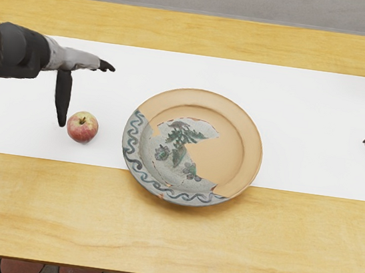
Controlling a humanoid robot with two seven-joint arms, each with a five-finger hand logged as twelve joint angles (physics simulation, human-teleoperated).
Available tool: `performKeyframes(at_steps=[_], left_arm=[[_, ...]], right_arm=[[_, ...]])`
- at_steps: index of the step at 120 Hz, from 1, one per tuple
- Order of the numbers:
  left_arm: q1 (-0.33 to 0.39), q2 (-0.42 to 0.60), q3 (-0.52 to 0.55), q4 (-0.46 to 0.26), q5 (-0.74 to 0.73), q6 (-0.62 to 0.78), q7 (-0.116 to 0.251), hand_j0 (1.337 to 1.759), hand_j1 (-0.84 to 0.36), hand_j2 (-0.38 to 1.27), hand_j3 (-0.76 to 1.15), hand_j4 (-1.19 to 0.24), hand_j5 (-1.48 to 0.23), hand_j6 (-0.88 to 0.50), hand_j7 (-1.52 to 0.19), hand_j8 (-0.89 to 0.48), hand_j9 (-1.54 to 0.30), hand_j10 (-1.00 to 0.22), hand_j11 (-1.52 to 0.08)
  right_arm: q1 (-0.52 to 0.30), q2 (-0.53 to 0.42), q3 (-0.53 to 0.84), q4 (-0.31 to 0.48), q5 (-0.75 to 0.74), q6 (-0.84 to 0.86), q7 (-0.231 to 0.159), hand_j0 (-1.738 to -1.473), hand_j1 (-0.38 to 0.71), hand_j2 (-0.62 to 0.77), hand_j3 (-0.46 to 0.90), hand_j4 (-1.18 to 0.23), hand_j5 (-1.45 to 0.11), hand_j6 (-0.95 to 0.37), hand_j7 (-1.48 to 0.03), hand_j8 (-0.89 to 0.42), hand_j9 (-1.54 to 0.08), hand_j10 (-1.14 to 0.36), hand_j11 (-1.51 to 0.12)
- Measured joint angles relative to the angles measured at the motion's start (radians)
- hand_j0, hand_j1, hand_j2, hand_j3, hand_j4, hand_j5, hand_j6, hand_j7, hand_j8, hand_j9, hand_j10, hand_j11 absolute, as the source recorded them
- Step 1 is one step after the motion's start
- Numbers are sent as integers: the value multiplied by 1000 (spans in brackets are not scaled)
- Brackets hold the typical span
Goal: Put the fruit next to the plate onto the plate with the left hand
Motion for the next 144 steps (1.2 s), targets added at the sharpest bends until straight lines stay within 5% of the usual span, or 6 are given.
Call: performKeyframes(at_steps=[26, 144], left_arm=[[103, -49, 4, -24, 194, 100, 5, 1658, 330, 5, 0, -21, -23, -22, -23, -22, -23, -21, -22], [236, -56, 60, -113, 373, 277, 6, 1658, 114, 42, 0, -202, -257, -203, -257, -203, -257, -201, -257]], right_arm=[[1, 0, 0, -1, 0, 0, 0, -1658, -349, 0, 0, 0, 0, 0, 0, 0, 0, 0, 0], [0, 0, 0, -1, 1, 0, 0, -1658, -349, 0, 0, 0, 0, 0, 0, 0, 0, 0, 0]])
